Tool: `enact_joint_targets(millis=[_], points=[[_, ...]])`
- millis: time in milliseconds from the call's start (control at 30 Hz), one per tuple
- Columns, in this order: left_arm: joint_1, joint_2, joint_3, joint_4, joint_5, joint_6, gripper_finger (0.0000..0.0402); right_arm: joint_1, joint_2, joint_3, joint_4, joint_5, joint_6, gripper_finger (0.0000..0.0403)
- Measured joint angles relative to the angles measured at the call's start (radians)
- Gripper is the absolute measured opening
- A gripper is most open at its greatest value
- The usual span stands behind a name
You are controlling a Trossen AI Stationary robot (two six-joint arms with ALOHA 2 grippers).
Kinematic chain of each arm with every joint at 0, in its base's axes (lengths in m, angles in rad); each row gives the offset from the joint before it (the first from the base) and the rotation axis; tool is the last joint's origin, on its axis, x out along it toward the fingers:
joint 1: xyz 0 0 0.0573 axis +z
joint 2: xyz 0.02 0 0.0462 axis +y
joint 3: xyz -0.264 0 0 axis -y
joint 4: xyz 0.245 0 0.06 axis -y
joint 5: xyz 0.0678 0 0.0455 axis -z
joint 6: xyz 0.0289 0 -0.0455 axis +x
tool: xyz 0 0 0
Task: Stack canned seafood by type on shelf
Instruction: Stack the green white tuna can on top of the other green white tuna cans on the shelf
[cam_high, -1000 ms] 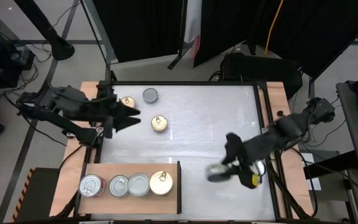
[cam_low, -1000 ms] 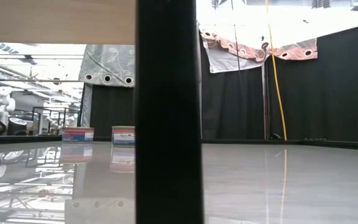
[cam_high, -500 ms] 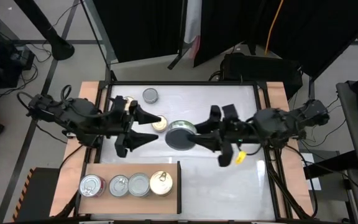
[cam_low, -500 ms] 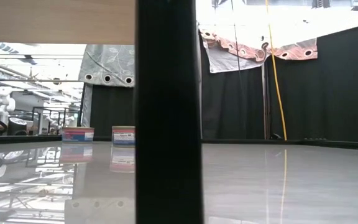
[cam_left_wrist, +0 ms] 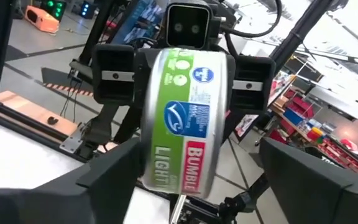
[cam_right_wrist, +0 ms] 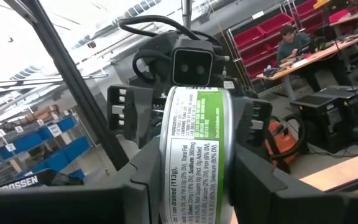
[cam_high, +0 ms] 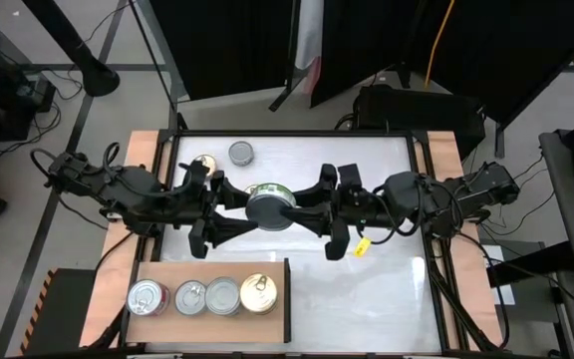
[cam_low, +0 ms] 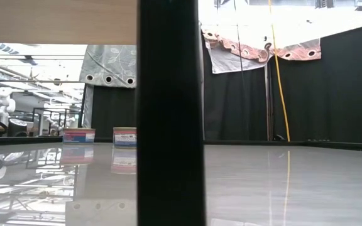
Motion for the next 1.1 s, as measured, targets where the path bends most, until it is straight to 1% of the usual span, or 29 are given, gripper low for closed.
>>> enact_joint_targets(millis=[67, 167, 233, 333, 433, 500, 567, 600, 700, 767, 833, 933, 1033, 1100], points=[[0.001, -0.004, 0.0, -0.003, -0.003, 0.0, 0.0296, -0.002, 0.0, 0.0, 0.001, -0.003, -0.005, 0.0125], [0.003, -0.006, 0.0, -0.003, 0.001, 0.01, 0.0242, -0.007, 0.0, 0.0, 0.001, -0.021, -0.011, 0.013], [0.008, -0.006, 0.0, -0.003, 0.018, 0.015, 0.0203, -0.01, 0.0, 0.0, 0.003, -0.048, -0.011, 0.0136], [0.019, -0.006, 0.0, -0.008, 0.049, 0.018, 0.0152, -0.011, 0.002, 0.0, 0.003, -0.051, 0.02, 0.0149], [0.025, -0.012, 0.0, -0.009, 0.077, 0.014, 0.0148, -0.012, 0.001, 0.0, 0.004, -0.051, 0.028, 0.0175], [0.024, -0.028, 0.0, -0.029, 0.098, 0.008, 0.0148, -0.013, -0.006, 0.0, -0.004, -0.075, 0.041, 0.0198], [0.024, -0.062, 0.0, -0.081, 0.138, 0.007, 0.0148, -0.013, -0.019, 0.0, -0.008, -0.083, 0.083, 0.0225], [0.023, -0.088, 0.0, -0.121, 0.15, -0.002, 0.0148, -0.013, -0.034, 0.0, -0.015, -0.104, 0.097, 0.0238], [0.023, -0.177, 0.001, -0.245, 0.219, -0.098, 0.0148, -0.014, -0.083, 0.0, -0.036, -0.194, 0.131, 0.0274], [0.017, -0.225, 0.002, -0.322, 0.28, -0.199, 0.0152, -0.012, -0.112, 0.001, -0.08, -0.212, 0.153, 0.0291], [-0.004, -0.26, 0.002, -0.402, 0.356, -0.305, 0.0155, -0.012, -0.134, 0.001, -0.142, -0.215, 0.163, 0.0301], [-0.059, -0.269, 0.002, -0.531, 0.453, -0.421, 0.0155, -0.013, -0.155, 0.0, -0.205, -0.197, 0.163, 0.0305], [-0.125, -0.241, -0.017, -0.584, 0.507, -0.46, 0.0155, -0.013, -0.16, 0.0, -0.211, -0.193, 0.157, 0.0303], [-0.163, -0.208, -0.042, -0.58, 0.509, -0.46, 0.0155, -0.012, -0.157, 0.0, -0.215, -0.194, 0.156, 0.0301]])
